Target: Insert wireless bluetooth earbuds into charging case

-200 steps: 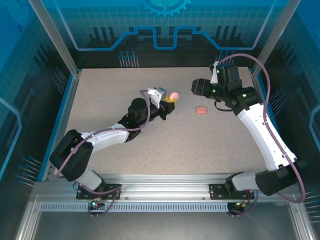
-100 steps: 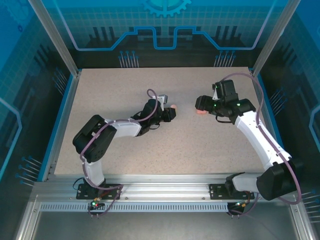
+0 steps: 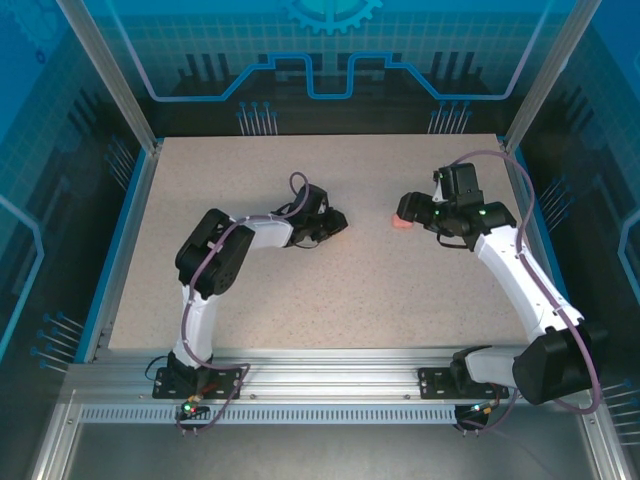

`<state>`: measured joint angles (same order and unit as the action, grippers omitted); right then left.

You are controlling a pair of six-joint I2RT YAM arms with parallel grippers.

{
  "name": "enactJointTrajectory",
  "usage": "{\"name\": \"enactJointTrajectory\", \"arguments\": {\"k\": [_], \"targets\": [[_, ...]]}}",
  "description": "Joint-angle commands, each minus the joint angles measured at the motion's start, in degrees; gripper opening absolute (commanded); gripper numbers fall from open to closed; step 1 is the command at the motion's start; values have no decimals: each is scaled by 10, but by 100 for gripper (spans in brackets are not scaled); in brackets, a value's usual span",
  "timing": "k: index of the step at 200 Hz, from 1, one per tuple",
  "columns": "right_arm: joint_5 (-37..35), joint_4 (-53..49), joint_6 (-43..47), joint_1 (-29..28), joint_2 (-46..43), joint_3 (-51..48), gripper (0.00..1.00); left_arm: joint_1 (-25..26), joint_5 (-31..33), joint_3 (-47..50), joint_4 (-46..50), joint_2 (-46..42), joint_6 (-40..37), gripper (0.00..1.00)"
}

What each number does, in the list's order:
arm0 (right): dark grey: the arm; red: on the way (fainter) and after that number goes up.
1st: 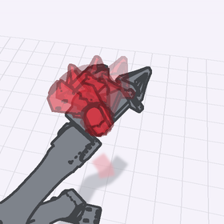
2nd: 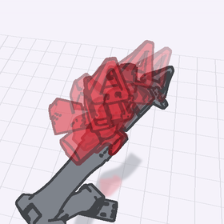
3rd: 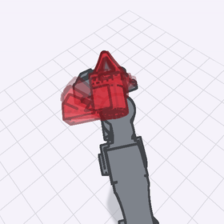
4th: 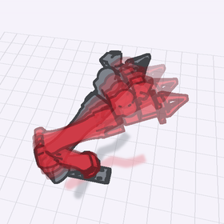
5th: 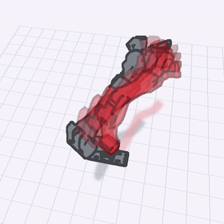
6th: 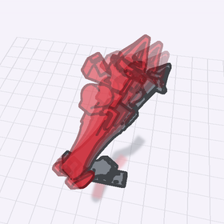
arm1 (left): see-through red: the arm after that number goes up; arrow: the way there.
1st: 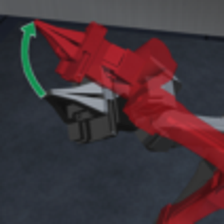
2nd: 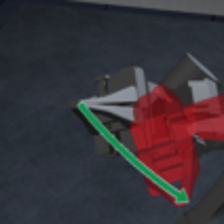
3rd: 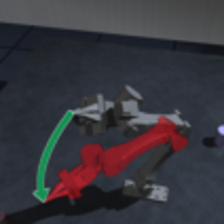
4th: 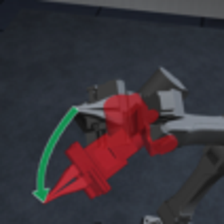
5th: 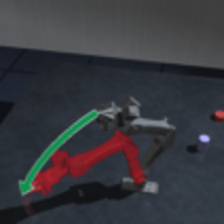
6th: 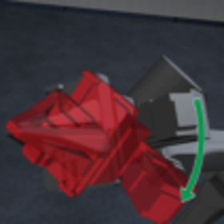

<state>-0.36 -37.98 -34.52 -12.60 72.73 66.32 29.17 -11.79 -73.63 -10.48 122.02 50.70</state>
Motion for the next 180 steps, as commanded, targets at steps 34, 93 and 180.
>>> {"name": "enactJointTrajectory", "arguments": {"k": [34,93,180], "targets": [[11,2,-7,12,-9,11,81,-11,-18,-34,118,1,11,50],[4,-18,-6,23,-15,21,100,-49,33,-14,229,-94,-47,99],[-161,5,40,47,-24,-1,100,-116,186,116,222,-344,-231,99]]}}
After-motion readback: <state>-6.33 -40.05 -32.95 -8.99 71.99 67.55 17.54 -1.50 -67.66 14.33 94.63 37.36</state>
